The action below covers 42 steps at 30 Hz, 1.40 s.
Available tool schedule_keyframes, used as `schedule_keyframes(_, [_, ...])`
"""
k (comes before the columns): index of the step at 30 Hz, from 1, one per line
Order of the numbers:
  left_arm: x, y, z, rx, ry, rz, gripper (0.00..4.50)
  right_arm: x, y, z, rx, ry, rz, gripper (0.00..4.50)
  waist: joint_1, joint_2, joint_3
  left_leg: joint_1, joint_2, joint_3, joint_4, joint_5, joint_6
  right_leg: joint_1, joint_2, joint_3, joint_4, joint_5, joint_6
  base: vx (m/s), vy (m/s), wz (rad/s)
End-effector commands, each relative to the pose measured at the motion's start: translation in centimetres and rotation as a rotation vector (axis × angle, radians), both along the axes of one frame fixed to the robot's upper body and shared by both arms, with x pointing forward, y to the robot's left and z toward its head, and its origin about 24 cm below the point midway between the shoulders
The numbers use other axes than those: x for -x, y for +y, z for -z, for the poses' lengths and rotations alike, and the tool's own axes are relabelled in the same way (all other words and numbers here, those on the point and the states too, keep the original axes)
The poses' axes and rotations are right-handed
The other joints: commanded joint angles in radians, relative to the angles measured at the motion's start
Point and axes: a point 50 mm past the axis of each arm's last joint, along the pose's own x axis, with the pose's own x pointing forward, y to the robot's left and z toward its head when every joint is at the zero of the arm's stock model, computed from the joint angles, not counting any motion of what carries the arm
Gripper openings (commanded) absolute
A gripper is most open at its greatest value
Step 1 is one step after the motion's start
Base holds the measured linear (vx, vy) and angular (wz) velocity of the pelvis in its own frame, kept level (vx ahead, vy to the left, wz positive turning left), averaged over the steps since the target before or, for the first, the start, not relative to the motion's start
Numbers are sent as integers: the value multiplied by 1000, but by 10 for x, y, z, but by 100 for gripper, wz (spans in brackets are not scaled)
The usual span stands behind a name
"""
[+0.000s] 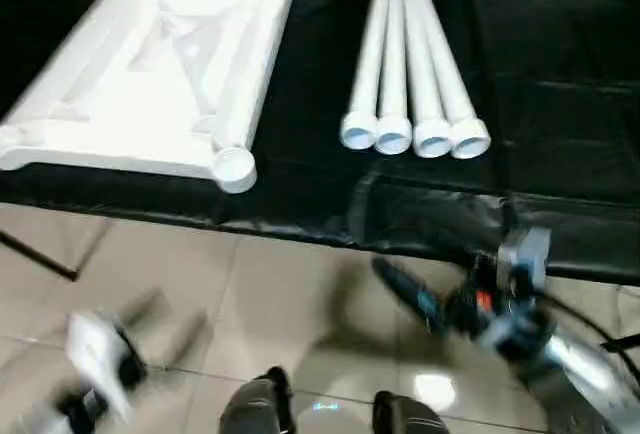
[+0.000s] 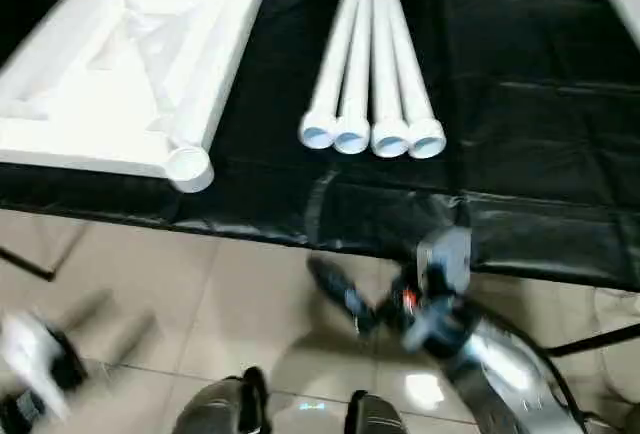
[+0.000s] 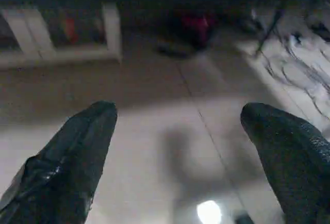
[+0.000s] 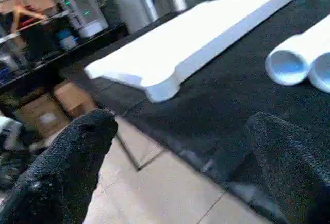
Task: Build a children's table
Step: Move to table
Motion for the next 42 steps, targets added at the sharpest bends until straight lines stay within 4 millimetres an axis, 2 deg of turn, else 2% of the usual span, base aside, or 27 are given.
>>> schedule_keyframes(1, [3, 2, 10, 21, 43, 3, 442, -4, -3, -2, 18, -4, 77, 450, -6, -7, -39, 44, 87, -57, -83, -285, -22, -2, -81, 59, -74, -107, -149, 0, 0, 0])
schedule_keyframes(2, [2, 6, 13, 14, 52, 14, 442, -6, -3, -1, 32, -1, 105, 450, -7, 3, -46, 46, 83, -56, -77, -235, -17, -1, -77, 56, -64, -21, -148, 0, 0, 0])
schedule_keyframes(4, [6, 11, 15, 9, 88, 38, 442, -8, -3, -1, 37, 14, 138, 450, -16, 1, -59, 45, 77, -57, -65, -142, 0, 8, -73, 51, -47, 157, -150, 0, 0, 0])
schedule_keyframes(6, [15, 13, 3, 18, 115, 71, 442, -8, -3, -3, 34, 8, 151, 450, -31, -3, -56, 32, 75, -59, -59, -102, 39, 16, -76, 46, -35, 310, -164, 0, 0, 0])
schedule_keyframes(10, [19, 1, -12, 41, 82, 100, 442, -9, -4, -6, 17, 7, 161, 450, -37, -4, -44, 35, 84, -56, -67, -210, 56, 18, -84, 48, -49, 156, -184, 0, 0, 0])
schedule_keyframes(11, [16, -8, -35, 78, 25, 118, 442, -11, -6, -7, 18, 4, 178, 450, -37, -11, -43, 35, 87, -55, -70, -232, 49, 19, -83, 49, -53, 81, -195, 0, 0, 0])
schedule_keyframes(14, [9, -21, -85, 110, -96, 148, 442, -16, -7, -9, 17, -14, 208, 450, -25, -6, -35, 44, 86, -51, -76, -286, 14, 7, -76, 51, -66, -88, -204, 0, 0, 0])
schedule_keyframes(17, [10, -45, -138, 138, -206, 148, 442, -22, -5, -12, 48, -44, 248, 450, -21, -14, -39, 42, 81, -51, -75, -290, -11, 9, -71, 52, -67, -151, -186, 0, 0, 0])
schedule_keyframes(18, [13, -54, -152, 144, -233, 149, 442, -24, -5, -13, 62, -52, 259, 450, -19, -8, -43, 41, 80, -53, -69, -277, -25, 10, -70, 52, -59, -140, -183, 0, 0, 0])
schedule_keyframes(19, [7, -65, -163, 144, -269, 135, 442, -27, -3, -13, 99, -60, 273, 450, -20, -16, -52, 42, 78, -52, -67, -259, -22, 15, -67, 50, -60, -131, -180, 0, 0, 0])
schedule_keyframes(21, [-17, -76, -170, 137, -311, 81, 442, -32, 1, -15, 132, -85, 320, 450, -17, -14, -61, 57, 72, -41, -56, -184, -33, 4, -60, 54, -55, -70, -162, 0, 0, 0])
schedule_keyframes(22, [-34, -79, -171, 121, -333, 44, 442, -36, 4, -17, 174, -108, 347, 450, -18, -9, -71, 46, 68, -45, -55, -149, -41, 17, -61, 51, -47, -48, -161, 0, 0, 0])
schedule_keyframes(24, [-55, -82, -169, 101, -308, -34, 442, -43, 5, -15, 270, -133, 430, 450, -19, -13, -78, 43, 60, -43, -45, -95, -49, 18, -57, 51, -41, 16, -142, 0, 0, 0])
schedule_keyframes(25, [-64, -82, -167, 83, -306, -85, 442, -47, 4, -14, 314, -145, 494, 450, -21, -9, -96, 37, 55, -45, -37, -27, -48, 30, -56, 48, -30, 103, -137, 0, 0, 0])
schedule_keyframes(28, [-73, -88, -157, 86, -254, -143, 442, -54, 3, -5, 361, -125, 562, 450, -35, -14, -119, 22, 48, -48, -23, -16, -19, 47, -58, 48, -20, 195, -154, 0, 0, 0])
schedule_keyframes(30, [-76, -93, -142, 46, -175, -182, 442, -56, 6, 4, 352, -66, 560, 450, -35, -28, -127, 8, 39, -36, -7, -52, 65, 58, -82, 64, -29, 198, -175, 0, 0, 0])
schedule_keyframes(31, [-77, -93, -137, 25, -159, -195, 442, -56, 5, 10, 339, 1, 577, 450, -28, -25, -124, -7, 39, -43, 10, -73, 139, 64, -123, 83, -46, 176, -182, 0, 0, 0])
schedule_keyframes(33, [-81, -96, -134, 13, -148, -205, 442, -58, 3, 15, 321, 56, 587, 450, -7, -17, -135, -38, 53, -78, 75, -64, 219, 83, -219, 128, -81, 95, -196, 0, 0, 0])
schedule_keyframes(34, [-82, -96, -131, 9, -141, -213, 442, -57, 4, 16, 267, 93, 561, 450, -1, -13, -138, -49, 57, -92, 99, -62, 225, 89, -247, 143, -88, 53, -208, -23, 107, 1])
schedule_keyframes(35, [-85, -92, -118, 8, -109, -263, 442, -58, 2, 18, 188, 141, 575, 450, 8, -3, -142, -70, 70, -126, 124, -61, 222, 96, -271, 152, -95, -17, -224, -30, 184, -7])
schedule_keyframes(36, [-85, -89, -112, -7, -93, -281, 442, -59, 3, 18, 180, 142, 573, 450, 3, -6, -141, -69, 69, -132, 113, -47, 228, 91, -253, 138, -94, -55, -232, -30, 184, -7])
schedule_keyframes(37, [-85, -89, -111, -8, -91, -283, 442, -59, 3, 18, 179, 142, 573, 450, -2, 7, -136, -41, 62, -132, 67, -61, 246, 69, -183, 96, -86, -164, -228, -33, 227, -2])
schedule_keyframes(38, [-85, -87, -104, -40, -73, -292, 442, -61, 2, 16, 212, 117, 581, 450, -31, 18, -144, 31, 39, -112, 11, -81, 306, 19, -57, 34, -37, -210, -181, -48, 250, 3])
schedule_keyframes(39, [-85, -87, -104, -43, -72, -292, 442, -62, 2, 15, 213, 110, 582, 450, -72, 50, -147, 80, 20, -111, -40, -54, 379, -40, 58, -57, 102, -212, -87, -48, 250, 3])
schedule_keyframes(40, [-86, -87, -104, -48, -70, -291, 442, -65, 1, 12, 219, 86, 592, 450, -76, 46, -153, 83, 26, -102, -54, -50, 379, -61, 65, -77, 171, -203, -25, -63, 255, 9])
schedule_keyframes(41, [-87, -86, -105, -32, -68, -290, 442, -67, 1, 8, 223, 43, 603, 450, -74, 35, -158, 63, 50, -112, -62, -26, 367, -63, 44, -88, 214, -171, 57, -97, 221, 7])
schedule_keyframes(42, [-87, -86, -105, -32, -68, -290, 442, -67, 1, 8, 223, 43, 603, 450, -63, 27, -150, 47, 64, -93, -78, -85, 312, -59, 30, -95, 218, -145, 53, -97, 221, 7])
